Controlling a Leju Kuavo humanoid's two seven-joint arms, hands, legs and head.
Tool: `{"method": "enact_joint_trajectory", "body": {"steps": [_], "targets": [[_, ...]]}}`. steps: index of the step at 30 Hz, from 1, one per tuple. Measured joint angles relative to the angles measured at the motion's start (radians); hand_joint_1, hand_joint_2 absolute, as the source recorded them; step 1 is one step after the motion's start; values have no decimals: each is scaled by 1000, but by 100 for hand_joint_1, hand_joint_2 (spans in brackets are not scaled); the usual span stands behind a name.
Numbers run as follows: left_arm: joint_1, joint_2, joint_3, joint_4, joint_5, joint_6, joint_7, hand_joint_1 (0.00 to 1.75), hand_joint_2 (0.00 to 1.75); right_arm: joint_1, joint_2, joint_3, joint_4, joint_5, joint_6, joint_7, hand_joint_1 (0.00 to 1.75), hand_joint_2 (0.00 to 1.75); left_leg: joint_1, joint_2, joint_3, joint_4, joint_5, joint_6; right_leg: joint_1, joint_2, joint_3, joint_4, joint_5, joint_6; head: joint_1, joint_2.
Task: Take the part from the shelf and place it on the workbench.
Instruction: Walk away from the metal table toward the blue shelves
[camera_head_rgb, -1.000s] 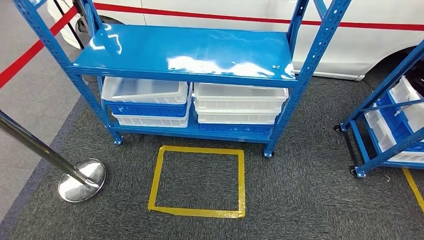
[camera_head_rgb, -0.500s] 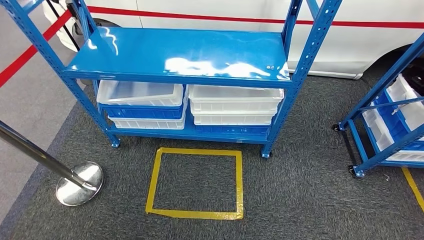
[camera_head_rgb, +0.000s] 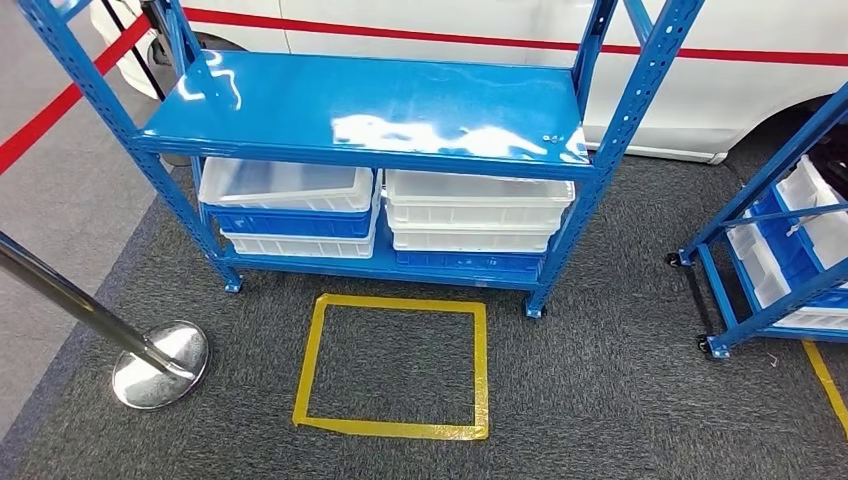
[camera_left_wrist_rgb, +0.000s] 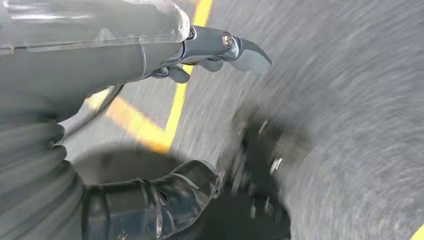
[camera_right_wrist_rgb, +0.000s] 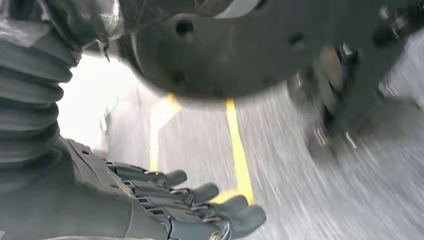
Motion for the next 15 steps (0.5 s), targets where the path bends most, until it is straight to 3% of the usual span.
{"method": "enact_joint_trajectory", "body": {"steps": [3, 5, 8, 9, 10, 11, 13, 15], "targets": [[-1, -2, 0, 0, -92, 3, -11, 0, 175, -1, -2, 0, -1, 89, -1, 0, 0, 175, 1, 0, 0, 2, -3, -18, 3, 1, 0, -10, 3, -17, 0, 0], [-3, -2, 0, 0, -93, 9, -12, 0, 175, -1, -2, 0, -1, 94, -5, -2, 0, 175, 4, -1, -16, 39, -30, -28, -1, 0, 1, -17, 8, -30, -2, 0], [-1, -2, 0, 0, -114, 16, -23, 0, 175, 0, -2, -1, -1, 118, -13, -5, 0, 175, 6, -1, -101, 222, -126, -37, 1, -2, -2, -18, 10, -39, -4, 0], [0, -2, 0, 0, -124, 19, -28, 0, 175, 0, -2, -1, -1, 128, -14, -5, 0, 175, 7, -1, -126, 272, -141, -39, 3, -2, -2, -17, 9, -40, -4, 0], [1, -2, 0, 0, -140, 22, -35, 0, 175, 0, -2, -1, -1, 144, -16, -6, 0, 175, 7, -1, -133, 287, -136, -39, 4, -2, -2, -16, 9, -41, -4, 0], [1, -2, 0, 0, -165, 26, -45, 0, 175, 0, -3, -1, -1, 167, -21, -8, 0, 175, 7, -1, -119, 259, -110, -37, 5, -1, -1, -16, 8, -41, -4, 0], [1, -2, 0, 0, -224, 36, -68, 0, 175, 0, -3, -1, -1, 223, -32, -12, 0, 175, 5, 0, -54, 124, -41, -27, 6, 0, 3, -15, 6, -39, -4, 0], [-1, -2, 0, 0, -272, 46, -88, 0, 175, -2, -2, -2, -1, 271, -44, -15, 0, 175, 0, 0, -7, 22, -9, -16, 9, 1, 5, -13, 3, -30, -3, 0]]}}
